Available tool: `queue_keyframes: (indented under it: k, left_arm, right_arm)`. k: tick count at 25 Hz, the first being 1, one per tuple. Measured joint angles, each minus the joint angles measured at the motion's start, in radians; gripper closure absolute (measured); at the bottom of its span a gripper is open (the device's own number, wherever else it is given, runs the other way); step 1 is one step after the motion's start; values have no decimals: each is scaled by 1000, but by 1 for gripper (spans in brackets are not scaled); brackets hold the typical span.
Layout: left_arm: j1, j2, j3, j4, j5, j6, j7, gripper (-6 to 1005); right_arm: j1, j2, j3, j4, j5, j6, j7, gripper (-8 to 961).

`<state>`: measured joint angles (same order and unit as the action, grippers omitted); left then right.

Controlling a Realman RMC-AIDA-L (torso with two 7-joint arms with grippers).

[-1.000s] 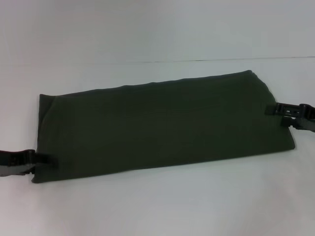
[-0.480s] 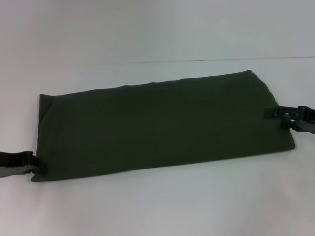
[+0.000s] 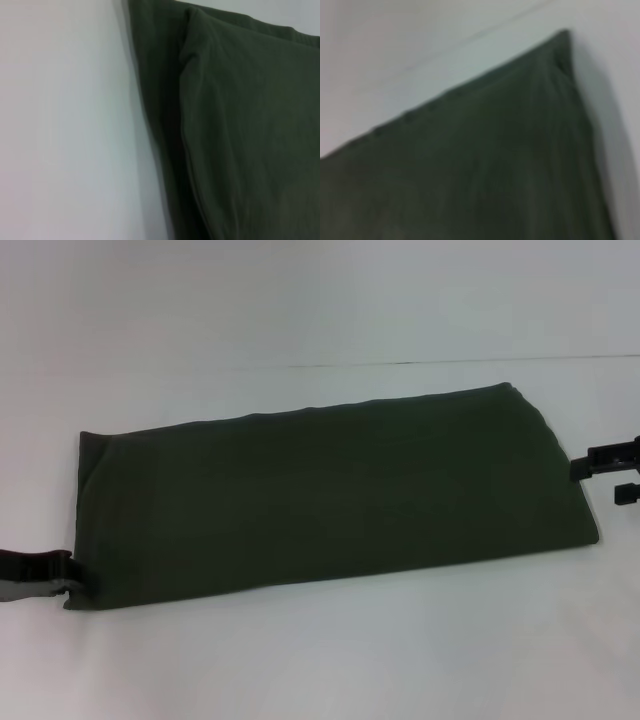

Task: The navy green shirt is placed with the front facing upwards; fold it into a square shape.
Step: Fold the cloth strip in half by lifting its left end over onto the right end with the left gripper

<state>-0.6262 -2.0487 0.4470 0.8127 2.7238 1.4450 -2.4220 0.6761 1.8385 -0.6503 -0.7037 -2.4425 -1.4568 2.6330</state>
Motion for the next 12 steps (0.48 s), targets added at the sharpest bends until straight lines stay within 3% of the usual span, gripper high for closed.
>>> queue_keyframes:
  k: [3,6,12]
  left_arm:
    - [0,-1,1,0,0,0,1,907]
    - [2,-3,1,0,-2,0,1,907]
    - [7,-5,1,0,-3,5,1,907]
  right_arm:
    - [38,5,-10,0,-74,-9,34,29]
    - [59,24,-29,19,-134,12,40,29]
    - [62,51,-35,30,-205,75,41,30]
